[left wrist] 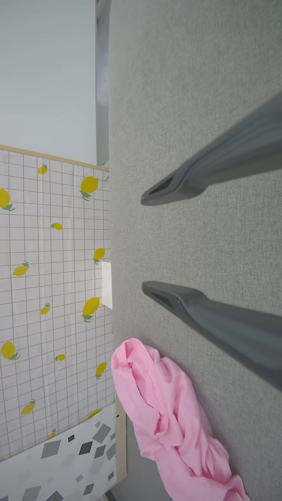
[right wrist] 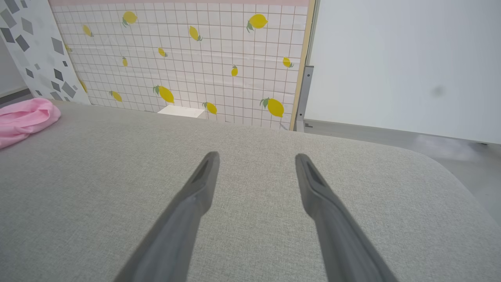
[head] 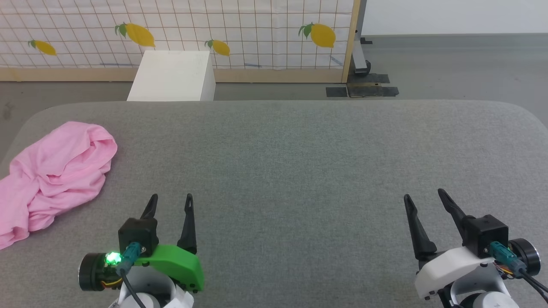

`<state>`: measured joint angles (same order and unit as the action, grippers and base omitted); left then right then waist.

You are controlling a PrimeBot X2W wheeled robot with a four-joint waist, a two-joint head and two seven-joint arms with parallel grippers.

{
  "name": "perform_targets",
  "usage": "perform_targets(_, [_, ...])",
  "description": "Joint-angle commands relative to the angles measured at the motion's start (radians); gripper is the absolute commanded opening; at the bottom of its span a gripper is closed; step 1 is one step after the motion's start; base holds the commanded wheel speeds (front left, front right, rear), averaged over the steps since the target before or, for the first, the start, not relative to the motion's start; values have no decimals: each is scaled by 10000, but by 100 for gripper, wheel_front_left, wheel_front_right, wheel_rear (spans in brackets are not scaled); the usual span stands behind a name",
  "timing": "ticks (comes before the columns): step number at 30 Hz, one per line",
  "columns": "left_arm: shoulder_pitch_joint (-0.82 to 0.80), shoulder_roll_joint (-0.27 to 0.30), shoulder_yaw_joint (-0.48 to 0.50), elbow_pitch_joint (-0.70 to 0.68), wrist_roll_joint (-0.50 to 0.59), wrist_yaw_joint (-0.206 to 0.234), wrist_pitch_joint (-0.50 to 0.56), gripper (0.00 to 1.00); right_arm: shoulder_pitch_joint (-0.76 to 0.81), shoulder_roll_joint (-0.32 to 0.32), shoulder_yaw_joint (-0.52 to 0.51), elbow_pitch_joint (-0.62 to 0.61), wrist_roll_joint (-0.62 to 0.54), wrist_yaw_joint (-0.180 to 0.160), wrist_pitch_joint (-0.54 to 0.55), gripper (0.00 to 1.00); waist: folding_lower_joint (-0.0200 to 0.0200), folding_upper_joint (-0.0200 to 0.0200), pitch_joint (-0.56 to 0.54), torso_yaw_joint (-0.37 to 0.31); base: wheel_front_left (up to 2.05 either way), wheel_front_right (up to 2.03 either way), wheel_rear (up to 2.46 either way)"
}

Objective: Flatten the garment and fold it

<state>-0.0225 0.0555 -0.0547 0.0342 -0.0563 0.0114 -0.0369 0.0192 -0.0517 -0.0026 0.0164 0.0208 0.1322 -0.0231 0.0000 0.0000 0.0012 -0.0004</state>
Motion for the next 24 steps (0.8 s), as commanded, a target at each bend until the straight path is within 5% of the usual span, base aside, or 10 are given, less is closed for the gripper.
perform_targets(1, [-197,1,-84,73,-193,99,-89,100,-154,3,4,44,103,-3,-88,100,0,0,3,0,0,0,0])
perform_targets(24, [-346,177,-470,225,-911,431,-405,100,-296,5,-17,231,376,-6,-356,100,0,0,38,-2,0,0,0])
